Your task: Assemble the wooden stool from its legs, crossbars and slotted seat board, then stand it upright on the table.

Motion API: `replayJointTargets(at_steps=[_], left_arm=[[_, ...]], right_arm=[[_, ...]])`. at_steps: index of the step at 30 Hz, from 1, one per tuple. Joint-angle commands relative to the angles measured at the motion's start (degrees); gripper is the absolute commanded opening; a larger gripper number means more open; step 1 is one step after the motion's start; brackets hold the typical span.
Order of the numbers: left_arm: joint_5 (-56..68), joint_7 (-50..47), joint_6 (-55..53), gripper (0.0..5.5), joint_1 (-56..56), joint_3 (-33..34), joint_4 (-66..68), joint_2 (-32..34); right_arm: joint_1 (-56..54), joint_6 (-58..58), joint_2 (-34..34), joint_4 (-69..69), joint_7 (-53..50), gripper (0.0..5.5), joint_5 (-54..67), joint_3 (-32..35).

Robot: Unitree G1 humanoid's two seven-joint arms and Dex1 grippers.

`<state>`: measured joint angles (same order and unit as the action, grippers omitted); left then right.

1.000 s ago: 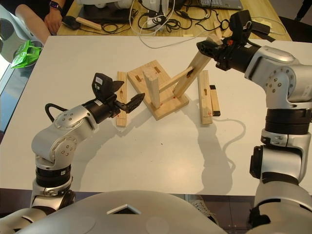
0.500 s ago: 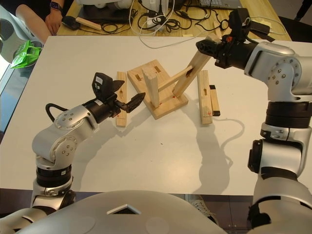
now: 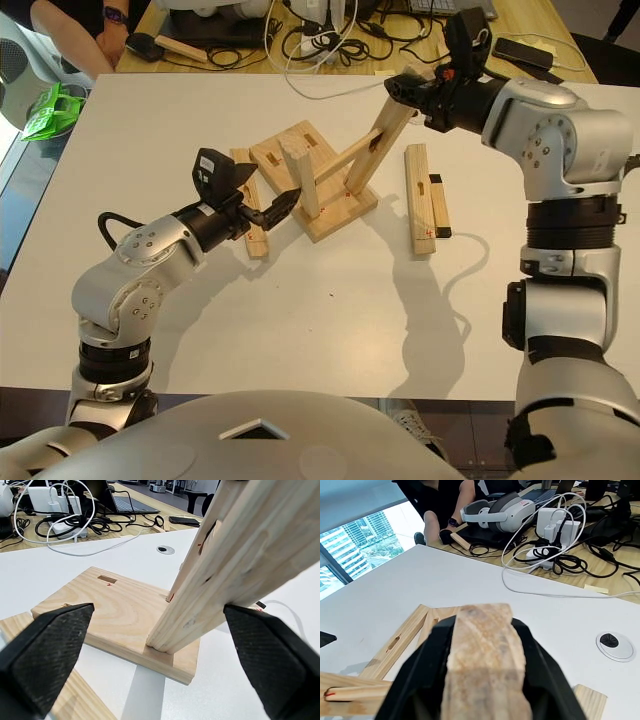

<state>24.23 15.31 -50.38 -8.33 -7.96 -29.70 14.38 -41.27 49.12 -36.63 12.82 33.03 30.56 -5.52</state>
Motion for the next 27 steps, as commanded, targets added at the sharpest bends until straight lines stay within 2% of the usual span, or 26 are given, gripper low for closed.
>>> replayJointTargets(at_steps=[1,5,7,10,15,18,22,27], left_arm=[[-0.6,-0.5,0.1,4.8,-0.3,-0.3,0.3,-0.7],[-0.8,-0.4,0.3,4.8,-0.8,-0.1,0.8,-0.7],[-0.9,-0.4,0.4,4.8,-0.9,0.0,0.9,-0.7],[-1.0,-0.6,0.6,4.8,-0.7,0.0,1.0,-0.9],[-1.4,-0.9,1.1,4.8,-0.3,-0.4,1.2,-1.4],[-1.6,-0.8,1.3,4.8,-0.6,-0.1,1.5,-1.4],[-1.8,-0.9,1.7,4.8,-0.6,-0.1,1.7,-1.5],[-2.0,-1.0,2.2,4.8,-0.8,-0.1,1.9,-1.6]], right_arm=[[8.6,3.1,-1.6,1.5,-0.7,2.0,-11.0,-12.4],[7.9,2.3,-2.0,1.0,-1.2,2.62,-16.7,-15.9],[7.7,1.7,-0.6,0.7,-1.5,2.89,-16.5,-13.6],[6.0,-2.6,3.8,-0.9,-4.0,3.31,-13.2,-5.1],[4.3,-9.3,8.1,-5.3,-6.3,3.31,-11.9,3.1],[4.5,-10.5,9.1,-7.2,-7.6,3.31,-12.5,5.0],[5.3,-9.2,8.3,-8.9,-7.7,3.94,-14.0,4.6],[2.5,-21.8,9.7,-8.6,-12.8,4.69,-19.5,6.7]])
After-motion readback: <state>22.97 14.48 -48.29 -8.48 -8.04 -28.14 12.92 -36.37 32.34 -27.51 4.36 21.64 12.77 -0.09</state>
